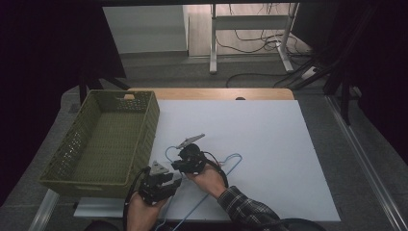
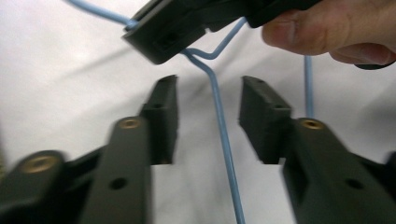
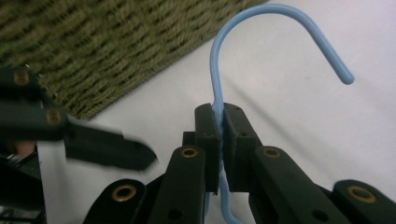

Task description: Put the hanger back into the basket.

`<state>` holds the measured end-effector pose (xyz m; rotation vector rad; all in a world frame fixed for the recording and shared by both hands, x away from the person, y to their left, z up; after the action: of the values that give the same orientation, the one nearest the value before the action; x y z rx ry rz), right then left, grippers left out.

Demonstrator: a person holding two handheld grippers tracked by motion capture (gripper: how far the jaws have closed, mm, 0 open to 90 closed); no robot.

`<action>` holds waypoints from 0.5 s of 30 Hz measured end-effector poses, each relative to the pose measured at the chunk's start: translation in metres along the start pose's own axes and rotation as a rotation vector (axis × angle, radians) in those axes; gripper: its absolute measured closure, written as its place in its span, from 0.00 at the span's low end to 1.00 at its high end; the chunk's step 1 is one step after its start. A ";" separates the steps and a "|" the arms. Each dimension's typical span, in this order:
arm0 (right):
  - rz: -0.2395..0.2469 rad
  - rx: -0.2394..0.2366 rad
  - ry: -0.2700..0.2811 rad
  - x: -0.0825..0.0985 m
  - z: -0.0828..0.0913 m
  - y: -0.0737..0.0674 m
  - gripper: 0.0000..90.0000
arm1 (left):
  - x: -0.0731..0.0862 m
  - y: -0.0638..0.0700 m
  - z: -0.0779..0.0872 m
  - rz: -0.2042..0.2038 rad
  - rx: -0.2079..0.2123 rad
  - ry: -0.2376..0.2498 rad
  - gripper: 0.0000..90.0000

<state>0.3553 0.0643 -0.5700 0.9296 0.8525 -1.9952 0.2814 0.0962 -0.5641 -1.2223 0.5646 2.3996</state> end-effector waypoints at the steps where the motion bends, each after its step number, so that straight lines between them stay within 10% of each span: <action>1: 0.018 0.010 0.015 -0.006 0.007 0.000 0.95 | -0.003 0.000 0.003 -0.004 0.016 -0.001 0.54; 9: 0.066 0.033 0.050 -0.019 0.033 0.002 0.95 | -0.015 0.010 0.012 -0.012 0.173 -0.081 0.38; 15: 0.070 0.042 0.095 -0.028 0.053 0.005 0.95 | -0.032 0.014 0.005 0.037 0.307 -0.129 0.58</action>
<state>0.3552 0.0296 -0.5216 1.0714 0.8208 -1.9283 0.2888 0.0817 -0.5323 -0.9270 0.8812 2.2934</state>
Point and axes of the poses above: each handheld gripper's, and its own axes: z roughly backward along the jaws, x roughly out of its underside, y roughly to its right, the point moved 10 cm from there along -z, roughly forward along the jaws, and after that the axes turned 15 degrees about y, right-handed, at the moved point
